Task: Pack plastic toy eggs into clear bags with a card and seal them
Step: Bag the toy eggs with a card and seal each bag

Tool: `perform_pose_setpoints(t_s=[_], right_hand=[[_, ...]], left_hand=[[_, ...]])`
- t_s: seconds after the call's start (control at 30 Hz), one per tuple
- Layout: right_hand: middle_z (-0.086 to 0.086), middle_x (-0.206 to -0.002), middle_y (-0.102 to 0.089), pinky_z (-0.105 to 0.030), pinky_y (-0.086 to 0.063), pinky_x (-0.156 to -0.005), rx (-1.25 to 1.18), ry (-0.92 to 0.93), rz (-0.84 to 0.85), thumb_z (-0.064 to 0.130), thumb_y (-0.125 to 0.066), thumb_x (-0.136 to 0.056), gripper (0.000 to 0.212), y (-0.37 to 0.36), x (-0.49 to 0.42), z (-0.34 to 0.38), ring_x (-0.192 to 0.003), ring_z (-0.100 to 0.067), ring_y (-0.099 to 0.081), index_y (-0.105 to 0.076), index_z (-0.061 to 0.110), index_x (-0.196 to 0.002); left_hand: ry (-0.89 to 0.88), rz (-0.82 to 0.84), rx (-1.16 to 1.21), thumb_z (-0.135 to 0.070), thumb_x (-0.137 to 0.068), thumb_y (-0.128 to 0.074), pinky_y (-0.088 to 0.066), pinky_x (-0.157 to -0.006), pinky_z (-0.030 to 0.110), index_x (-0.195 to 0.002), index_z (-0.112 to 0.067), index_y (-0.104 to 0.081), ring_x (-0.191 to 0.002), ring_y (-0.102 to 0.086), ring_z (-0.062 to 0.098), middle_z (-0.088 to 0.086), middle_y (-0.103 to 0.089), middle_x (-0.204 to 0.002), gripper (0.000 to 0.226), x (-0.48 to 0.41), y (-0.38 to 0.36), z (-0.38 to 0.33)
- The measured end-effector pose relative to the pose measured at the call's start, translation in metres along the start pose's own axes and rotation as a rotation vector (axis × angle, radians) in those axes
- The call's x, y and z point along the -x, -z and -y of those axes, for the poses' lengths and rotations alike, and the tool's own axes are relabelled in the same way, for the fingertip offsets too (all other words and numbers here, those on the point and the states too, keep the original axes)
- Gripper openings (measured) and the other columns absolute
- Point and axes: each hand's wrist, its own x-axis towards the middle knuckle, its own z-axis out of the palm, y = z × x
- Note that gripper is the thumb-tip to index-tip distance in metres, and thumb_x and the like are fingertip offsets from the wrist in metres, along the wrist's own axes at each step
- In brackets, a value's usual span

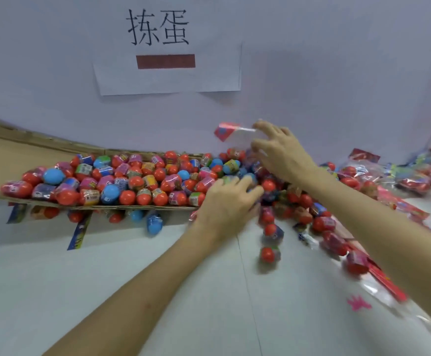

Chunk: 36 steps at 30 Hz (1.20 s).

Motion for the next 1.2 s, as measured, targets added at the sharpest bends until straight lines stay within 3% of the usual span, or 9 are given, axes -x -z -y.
perform_pose_setpoints(t_s=[0.1,0.23,0.37,0.53,0.77,0.87,0.93,1.0,1.2], right_hand=[[-0.012,-0.15,-0.048,-0.05,-0.036,-0.11,-0.185,-0.269,0.003,0.021,-0.071,-0.094,0.007,0.016,-0.009,-0.003,-0.149,-0.03,-0.034,-0.07,0.014,-0.093],[-0.002,-0.148,-0.051,-0.04,-0.031,-0.115,-0.415,-0.498,-0.154,0.03,-0.073,-0.093,0.009,0.054,-0.001,0.007,-0.145,-0.021,-0.039,-0.071,0.022,-0.089],[0.003,-0.118,-0.068,-0.029,-0.046,-0.098,-0.612,-0.635,-0.256,0.031,-0.073,-0.093,0.011,0.083,0.027,0.032,-0.11,-0.007,-0.061,-0.073,0.02,-0.092],[-0.002,-0.095,-0.075,-0.037,-0.061,-0.082,-0.927,-0.76,-0.392,0.022,-0.068,-0.098,0.011,0.097,0.058,0.077,-0.09,-0.018,-0.074,-0.07,0.012,-0.101],[-0.005,-0.097,-0.078,-0.031,-0.061,-0.079,-1.471,-0.748,-0.358,0.014,-0.062,-0.097,0.005,0.099,0.094,0.114,-0.093,-0.025,-0.076,-0.067,0.015,-0.098],[-0.005,-0.094,-0.076,-0.034,-0.061,-0.077,-1.902,-0.764,-0.291,0.018,-0.06,-0.092,0.009,0.098,0.097,0.123,-0.087,-0.022,-0.075,-0.064,0.013,-0.098],[-0.004,-0.094,-0.075,-0.03,-0.061,-0.071,-2.042,-0.746,-0.225,0.019,-0.059,-0.093,0.009,0.097,0.099,0.13,-0.078,-0.019,-0.075,-0.067,0.016,-0.096],[-0.002,-0.09,-0.076,-0.026,-0.06,-0.066,-2.115,-0.706,-0.172,0.02,-0.063,-0.092,0.009,0.097,0.102,0.135,-0.071,-0.016,-0.075,-0.072,0.019,-0.09],[-0.007,-0.081,-0.07,-0.027,-0.058,-0.062,-1.956,-0.655,0.017,0.022,-0.069,-0.09,0.009,0.091,0.105,0.146,-0.067,-0.02,-0.072,-0.067,0.014,-0.094]], left_hand=[[0.231,0.079,0.019,-0.039,-0.097,-0.064,-0.05,-0.063,0.038,-0.122,-0.02,-0.066,-0.1,-0.063,0.027,0.008,-0.061,-0.115,0.031,-0.034,-0.002,0.021],[0.443,0.311,-0.059,-0.061,-0.099,-0.051,-0.046,-0.099,0.051,-0.152,-0.028,-0.043,-0.137,-0.042,0.032,0.013,-0.036,-0.155,0.062,-0.056,-0.007,0.055],[0.441,0.406,-0.068,-0.082,-0.093,-0.03,-0.026,-0.117,0.06,-0.162,-0.027,-0.025,-0.153,-0.024,0.034,0.011,-0.018,-0.17,0.089,-0.047,-0.002,0.063],[0.436,0.376,0.018,-0.077,-0.096,-0.032,-0.015,-0.122,0.061,-0.163,-0.024,-0.021,-0.157,-0.015,0.031,0.01,-0.013,-0.171,0.086,-0.03,0.021,0.043],[0.456,-0.103,0.588,-0.044,-0.097,-0.057,-0.045,-0.101,0.034,-0.13,-0.028,-0.057,-0.125,-0.05,0.007,-0.009,-0.05,-0.136,0.037,0.042,0.076,-0.008],[0.763,0.036,1.23,-0.058,-0.077,-0.075,-0.044,-0.097,0.018,-0.138,-0.044,-0.042,-0.126,-0.049,-0.008,-0.022,-0.047,-0.139,0.071,0.06,0.092,-0.029],[0.959,0.085,1.622,-0.064,-0.063,-0.077,-0.046,-0.102,0.026,-0.145,-0.041,-0.036,-0.129,-0.054,0.0,-0.013,-0.05,-0.148,0.095,0.064,0.096,-0.032],[1.015,0.14,1.916,-0.065,-0.07,-0.076,-0.05,-0.102,0.038,-0.145,-0.032,-0.041,-0.126,-0.064,0.017,-0.002,-0.059,-0.147,0.089,0.07,0.097,-0.027],[0.972,0.351,1.979,-0.048,-0.08,-0.078,-0.044,-0.069,0.023,-0.133,-0.022,-0.068,-0.072,-0.058,0.01,-0.001,-0.073,-0.117,0.06,0.084,0.099,-0.012]])
